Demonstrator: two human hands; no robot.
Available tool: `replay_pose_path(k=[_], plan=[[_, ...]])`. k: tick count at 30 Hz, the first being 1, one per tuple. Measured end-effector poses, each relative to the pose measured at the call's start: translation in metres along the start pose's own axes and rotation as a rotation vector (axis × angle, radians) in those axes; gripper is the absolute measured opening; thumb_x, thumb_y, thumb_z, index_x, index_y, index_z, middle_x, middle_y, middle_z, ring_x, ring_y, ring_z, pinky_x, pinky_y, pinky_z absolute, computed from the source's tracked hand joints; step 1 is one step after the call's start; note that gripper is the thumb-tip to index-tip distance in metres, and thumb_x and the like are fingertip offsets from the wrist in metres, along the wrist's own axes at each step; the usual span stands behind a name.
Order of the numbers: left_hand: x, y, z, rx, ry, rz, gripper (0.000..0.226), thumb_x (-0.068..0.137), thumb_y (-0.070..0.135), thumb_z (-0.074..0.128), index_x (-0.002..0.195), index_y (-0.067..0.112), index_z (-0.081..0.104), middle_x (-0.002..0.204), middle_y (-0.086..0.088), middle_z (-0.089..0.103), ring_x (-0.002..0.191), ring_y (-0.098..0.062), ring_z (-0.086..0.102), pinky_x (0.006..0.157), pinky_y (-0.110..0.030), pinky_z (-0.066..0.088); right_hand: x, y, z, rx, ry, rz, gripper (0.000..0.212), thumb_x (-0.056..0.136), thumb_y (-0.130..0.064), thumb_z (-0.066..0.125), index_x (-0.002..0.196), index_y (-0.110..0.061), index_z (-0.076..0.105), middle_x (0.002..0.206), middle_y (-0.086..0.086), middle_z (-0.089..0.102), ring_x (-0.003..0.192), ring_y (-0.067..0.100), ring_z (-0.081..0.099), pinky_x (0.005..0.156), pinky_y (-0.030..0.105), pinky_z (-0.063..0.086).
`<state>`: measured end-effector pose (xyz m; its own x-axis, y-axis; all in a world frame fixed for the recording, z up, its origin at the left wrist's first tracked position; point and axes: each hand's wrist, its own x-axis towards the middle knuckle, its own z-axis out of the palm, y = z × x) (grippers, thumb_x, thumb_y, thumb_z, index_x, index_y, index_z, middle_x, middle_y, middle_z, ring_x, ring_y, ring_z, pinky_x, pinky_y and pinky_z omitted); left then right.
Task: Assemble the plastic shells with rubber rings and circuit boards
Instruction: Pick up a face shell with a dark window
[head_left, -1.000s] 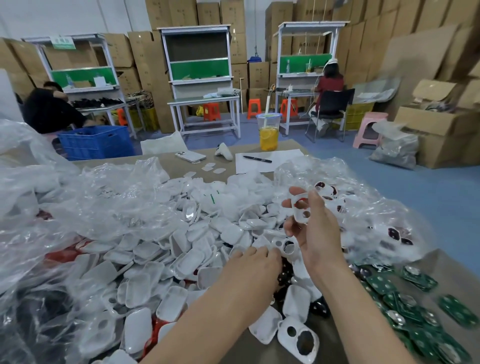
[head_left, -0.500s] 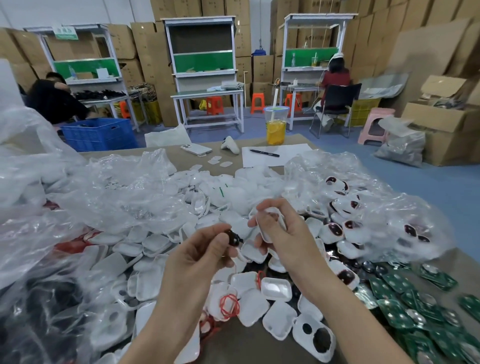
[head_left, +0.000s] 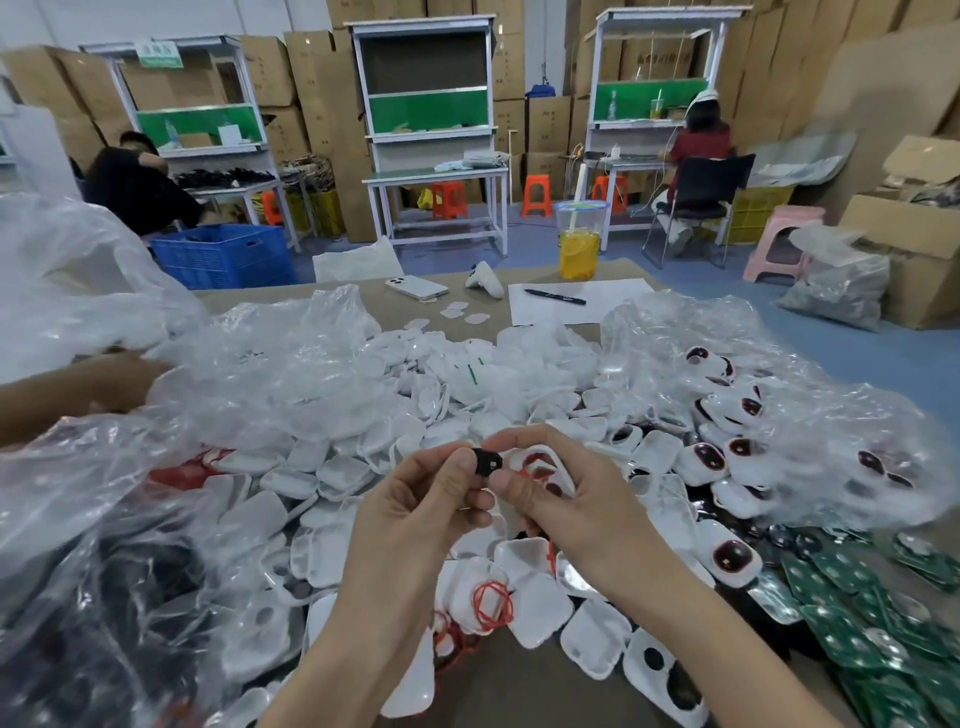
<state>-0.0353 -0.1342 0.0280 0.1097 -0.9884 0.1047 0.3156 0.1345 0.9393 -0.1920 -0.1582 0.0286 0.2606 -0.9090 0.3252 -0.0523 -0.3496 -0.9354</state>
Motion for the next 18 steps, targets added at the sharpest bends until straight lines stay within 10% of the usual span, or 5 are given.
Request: replay_pose_path(k=[6,18], plan=[[0.0001,0.0012,-0.0001,-0.036,-0.07,-0.017,0.031,0.075,0.033,0.075,0.103,0.021,0.079,0.086,-0.01,0.074,0.078,-0.016,0.07,0.071,-0.022,0.057,0.0,0.0026,-0.0017,0.051,0.058,0.016,0.013,0.088,-0.035,0.075,0.099,-0.043,0.072,0.069,0.003,0.066,0.057,0.007,0.06,0.059,0.018,0.051],[-0.0038,0.0033,-0.0007,0.157,-0.096,0.101,0.022,0.08,0.029,0.069,0.1,0.036,0.076,0.09,-0.004,0.077,0.08,-0.013,0.072,0.073,-0.015,0.054,0.0004,-0.0011,-0.0014,0.051,0.121,0.049,0.015,0.086,-0.026,0.076,0.089,-0.04,0.073,0.063,-0.011,0.064,0.055,0.005,0.06,0.057,0.014,0.049]])
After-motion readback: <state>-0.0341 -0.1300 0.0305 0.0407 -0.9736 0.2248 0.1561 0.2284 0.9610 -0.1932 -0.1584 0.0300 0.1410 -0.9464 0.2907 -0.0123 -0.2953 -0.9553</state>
